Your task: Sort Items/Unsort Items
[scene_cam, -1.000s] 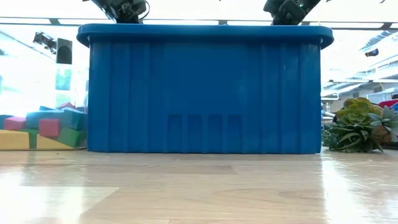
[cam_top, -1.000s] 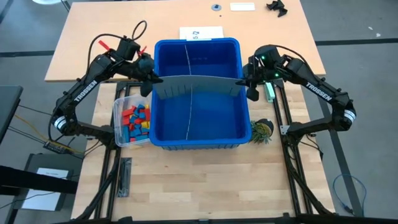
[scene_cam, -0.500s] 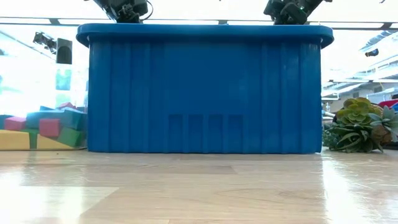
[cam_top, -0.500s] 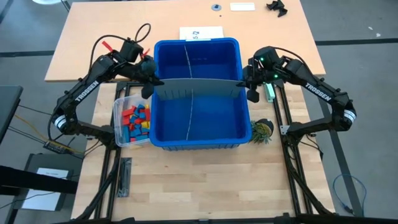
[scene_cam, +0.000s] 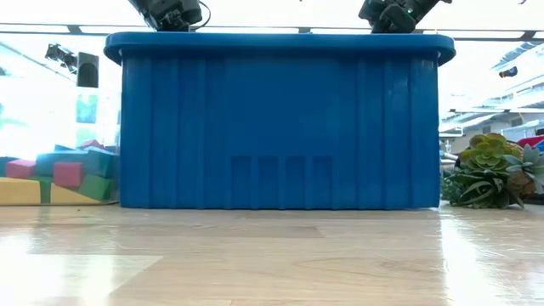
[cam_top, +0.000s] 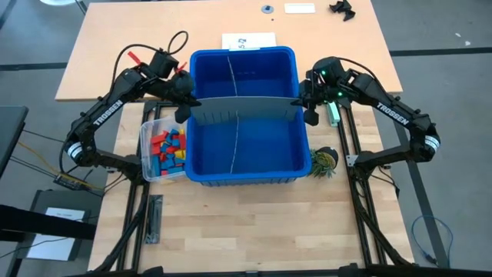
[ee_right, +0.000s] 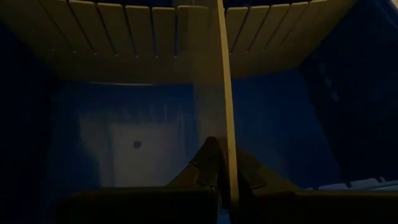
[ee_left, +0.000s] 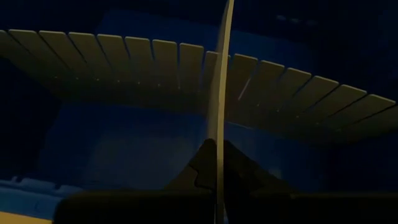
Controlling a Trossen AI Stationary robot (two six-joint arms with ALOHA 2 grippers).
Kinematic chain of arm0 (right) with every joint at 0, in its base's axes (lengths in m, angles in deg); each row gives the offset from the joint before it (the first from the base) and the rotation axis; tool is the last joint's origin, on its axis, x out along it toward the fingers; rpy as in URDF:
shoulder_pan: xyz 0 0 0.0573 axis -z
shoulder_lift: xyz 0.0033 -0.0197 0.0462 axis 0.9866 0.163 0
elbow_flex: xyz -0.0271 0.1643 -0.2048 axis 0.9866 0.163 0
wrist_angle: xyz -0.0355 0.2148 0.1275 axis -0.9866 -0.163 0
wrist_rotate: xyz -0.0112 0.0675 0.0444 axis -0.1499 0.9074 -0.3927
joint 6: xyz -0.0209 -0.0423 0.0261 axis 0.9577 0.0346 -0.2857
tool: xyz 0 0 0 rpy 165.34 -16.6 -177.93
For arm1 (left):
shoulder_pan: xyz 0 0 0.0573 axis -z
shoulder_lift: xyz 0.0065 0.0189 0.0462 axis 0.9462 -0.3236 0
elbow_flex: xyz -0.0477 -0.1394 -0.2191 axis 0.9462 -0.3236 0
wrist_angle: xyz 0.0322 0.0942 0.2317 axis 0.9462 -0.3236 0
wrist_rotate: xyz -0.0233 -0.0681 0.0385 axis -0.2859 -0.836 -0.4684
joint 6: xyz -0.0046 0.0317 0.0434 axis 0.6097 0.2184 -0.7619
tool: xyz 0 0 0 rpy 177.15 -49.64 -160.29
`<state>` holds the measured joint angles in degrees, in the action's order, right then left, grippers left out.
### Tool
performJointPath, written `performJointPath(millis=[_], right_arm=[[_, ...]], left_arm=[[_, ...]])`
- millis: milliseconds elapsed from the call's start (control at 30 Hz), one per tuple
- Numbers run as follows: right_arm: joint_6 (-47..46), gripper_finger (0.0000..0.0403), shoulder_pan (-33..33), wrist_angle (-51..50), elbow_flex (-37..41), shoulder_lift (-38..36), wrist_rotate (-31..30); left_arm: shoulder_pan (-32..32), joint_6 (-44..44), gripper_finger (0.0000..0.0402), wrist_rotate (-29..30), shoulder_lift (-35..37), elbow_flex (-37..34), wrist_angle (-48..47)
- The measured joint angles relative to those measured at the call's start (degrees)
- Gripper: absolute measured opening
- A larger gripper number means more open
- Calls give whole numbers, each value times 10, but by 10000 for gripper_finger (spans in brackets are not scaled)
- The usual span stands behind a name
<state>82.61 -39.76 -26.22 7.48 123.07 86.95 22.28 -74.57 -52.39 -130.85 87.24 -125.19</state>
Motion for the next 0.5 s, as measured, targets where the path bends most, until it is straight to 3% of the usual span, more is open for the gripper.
performJointPath(millis=[233,500], right_arm=[[-6,7,0,2,0,0,8],[-13,7,0,5,0,4,8]], left_arm=[[0,-1,16,5,-1,-2,-8],[3,-3,16,3,1,-52,21]])
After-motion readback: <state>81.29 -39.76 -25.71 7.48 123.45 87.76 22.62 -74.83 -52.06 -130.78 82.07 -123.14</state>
